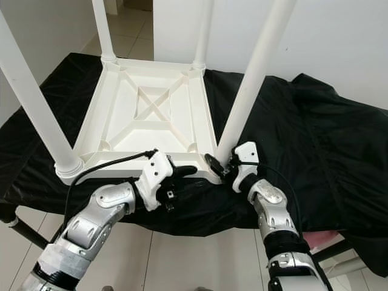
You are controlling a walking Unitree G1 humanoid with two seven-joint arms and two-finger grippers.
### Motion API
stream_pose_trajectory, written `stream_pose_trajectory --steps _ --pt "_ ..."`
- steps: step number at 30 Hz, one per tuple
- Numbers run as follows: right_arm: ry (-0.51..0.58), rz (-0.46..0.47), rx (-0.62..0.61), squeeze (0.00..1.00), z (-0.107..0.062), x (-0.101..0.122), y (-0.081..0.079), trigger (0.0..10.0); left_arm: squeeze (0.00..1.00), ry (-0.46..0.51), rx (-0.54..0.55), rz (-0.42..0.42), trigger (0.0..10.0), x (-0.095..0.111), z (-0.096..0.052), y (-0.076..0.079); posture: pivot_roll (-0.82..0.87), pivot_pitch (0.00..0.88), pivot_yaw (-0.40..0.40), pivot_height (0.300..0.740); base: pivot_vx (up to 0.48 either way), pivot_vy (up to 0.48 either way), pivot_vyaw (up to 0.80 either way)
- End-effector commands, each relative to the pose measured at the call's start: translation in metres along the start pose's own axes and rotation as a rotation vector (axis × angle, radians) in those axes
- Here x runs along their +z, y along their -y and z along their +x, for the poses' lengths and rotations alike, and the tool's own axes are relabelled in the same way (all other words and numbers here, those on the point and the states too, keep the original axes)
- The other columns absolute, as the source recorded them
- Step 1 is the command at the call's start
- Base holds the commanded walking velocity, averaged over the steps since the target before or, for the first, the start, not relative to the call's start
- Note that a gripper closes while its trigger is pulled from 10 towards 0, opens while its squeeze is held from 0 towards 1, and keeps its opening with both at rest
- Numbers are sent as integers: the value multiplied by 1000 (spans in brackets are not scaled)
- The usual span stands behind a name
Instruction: Building children table
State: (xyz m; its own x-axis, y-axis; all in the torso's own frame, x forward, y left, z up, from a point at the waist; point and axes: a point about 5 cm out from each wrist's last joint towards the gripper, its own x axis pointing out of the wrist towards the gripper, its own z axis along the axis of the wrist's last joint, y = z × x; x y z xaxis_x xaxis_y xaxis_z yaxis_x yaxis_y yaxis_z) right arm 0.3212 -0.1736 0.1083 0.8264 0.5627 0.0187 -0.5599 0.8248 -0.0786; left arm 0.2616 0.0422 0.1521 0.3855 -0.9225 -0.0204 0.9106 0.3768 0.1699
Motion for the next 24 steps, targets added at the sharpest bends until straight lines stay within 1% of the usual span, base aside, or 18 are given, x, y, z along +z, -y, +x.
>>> stream_pose_trajectory --steps 1,5,6,7,8,10,13,14,15,16,17,18,19,22,23,24 --pt "-60 -25 14 0 -4 -10 -2 0 0 -10 -37 -2 10000 -1 2 4 10 0 -96 740 0 0 0" --pt "-62 -22 -7 0 -5 -12 -4 0 0 -11 -44 -4 10000 -1 3 5 2 0 -92 740 0 0 0" --pt "-72 -15 -39 0 -6 -14 -5 4745 0 -9 -46 -5 10000 -1 4 6 -3 0 -92 740 0 0 0" --pt "-72 -15 -39 0 -6 -14 -5 4745 0 -9 -46 -5 10000 -1 4 6 -3 0 -92 740 0 0 0" --pt "-58 28 -80 0 -5 -14 -8 10000 0 -8 -45 -3 10000 -1 4 6 -6 0 -93 740 0 0 0" --pt "-28 77 -135 0 -4 -12 -14 10000 0 -2 -43 -7 10000 -1 6 5 -10 0 -94 740 0 0 0" --pt "-18 87 -151 0 -4 -12 -17 10000 0 0 -41 -10 10000 -1 6 5 -12 0 -93 740 0 0 0" --pt "-23 93 -196 0 -3 -12 -21 10000 0 2 -40 -14 10000 -1 7 6 -13 0 -93 740 0 0 0" --pt "-23 93 -196 0 -3 -12 -21 10000 0 2 -40 -14 10000 -1 7 6 -13 0 -93 740 0 0 0" --pt "-27 110 -267 0 -3 -14 -25 10000 0 4 -41 -20 10000 -1 8 7 -21 0 -94 740 0 0 0" --pt "-27 110 -267 0 -3 -14 -25 10000 0 4 -41 -20 10000 -1 8 7 -21 0 -94 740 0 0 0" --pt "-28 127 -341 0 -2 -15 -31 10000 0 3 -41 -24 10000 -3 8 7 -25 0 -96 740 0 0 0" --pt "-28 127 -341 0 -2 -15 -31 10000 0 3 -41 -24 10000 -3 8 7 -25 0 -96 740 0 0 0" --pt "-39 151 -529 0 -1 -20 -44 10000 0 3 -33 -29 10000 -4 12 4 -27 0 -99 740 0 0 0" --pt "-39 151 -529 0 -1 -20 -44 10000 0 3 -33 -29 10000 -4 12 4 -27 0 -99 740 0 0 0" --pt "-40 150 -569 0 -1 -21 -46 10000 0 7 -31 -29 10000 -3 12 3 -24 0 -103 740 0 0 0"
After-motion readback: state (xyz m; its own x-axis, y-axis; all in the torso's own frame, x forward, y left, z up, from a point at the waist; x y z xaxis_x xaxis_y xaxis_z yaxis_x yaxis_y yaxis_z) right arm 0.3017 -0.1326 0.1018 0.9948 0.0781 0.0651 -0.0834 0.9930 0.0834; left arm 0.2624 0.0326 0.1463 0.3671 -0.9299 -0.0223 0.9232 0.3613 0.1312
